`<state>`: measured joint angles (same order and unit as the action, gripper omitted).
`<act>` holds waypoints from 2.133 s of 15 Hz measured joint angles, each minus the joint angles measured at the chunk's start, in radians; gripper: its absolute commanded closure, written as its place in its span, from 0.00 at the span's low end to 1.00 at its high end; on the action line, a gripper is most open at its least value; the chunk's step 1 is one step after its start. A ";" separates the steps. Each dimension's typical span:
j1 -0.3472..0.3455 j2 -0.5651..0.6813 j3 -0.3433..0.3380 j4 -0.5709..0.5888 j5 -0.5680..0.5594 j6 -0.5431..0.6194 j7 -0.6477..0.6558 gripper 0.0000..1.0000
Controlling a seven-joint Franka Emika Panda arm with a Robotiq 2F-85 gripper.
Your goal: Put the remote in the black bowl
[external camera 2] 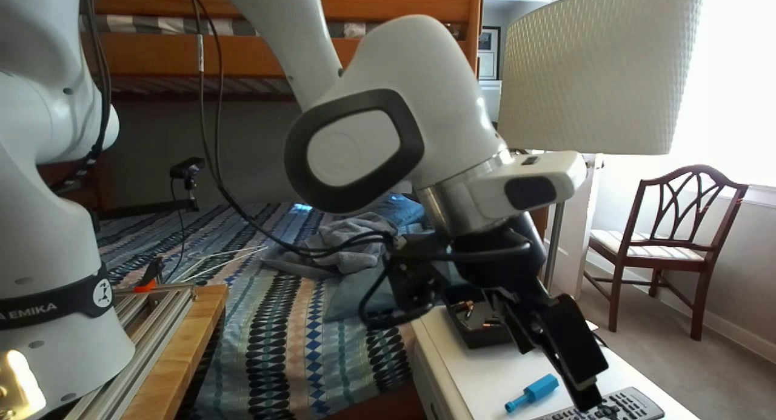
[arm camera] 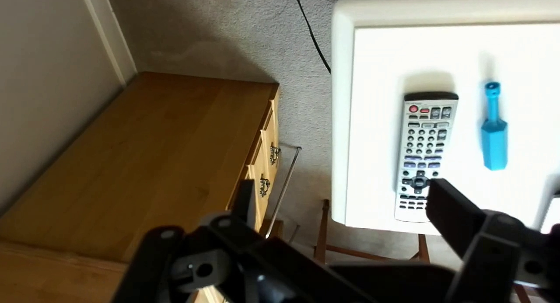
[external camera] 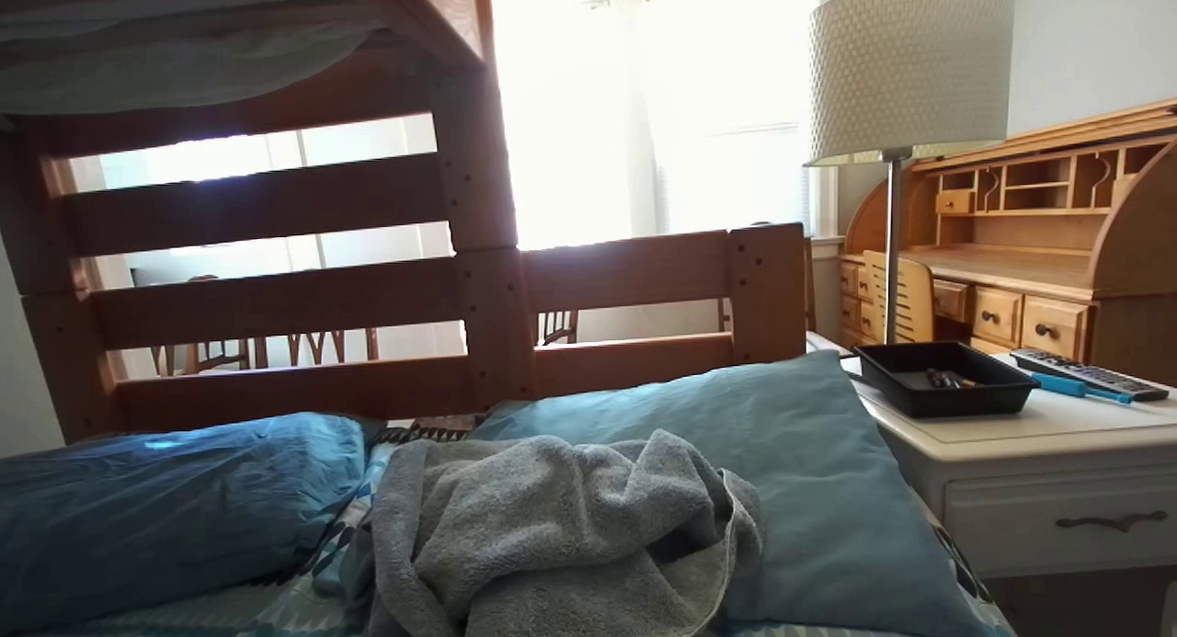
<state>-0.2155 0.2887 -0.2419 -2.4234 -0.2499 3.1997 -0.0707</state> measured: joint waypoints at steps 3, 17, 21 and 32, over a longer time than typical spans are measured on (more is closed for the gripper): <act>0.005 0.092 0.052 0.100 0.026 -0.017 -0.004 0.00; 0.010 0.244 0.131 0.305 0.077 -0.105 -0.026 0.00; -0.038 0.352 0.224 0.399 0.081 -0.112 -0.071 0.00; -0.120 0.635 0.297 0.753 0.098 -0.306 -0.179 0.00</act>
<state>-0.3351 0.9240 0.0555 -1.6701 -0.1515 2.8933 -0.2492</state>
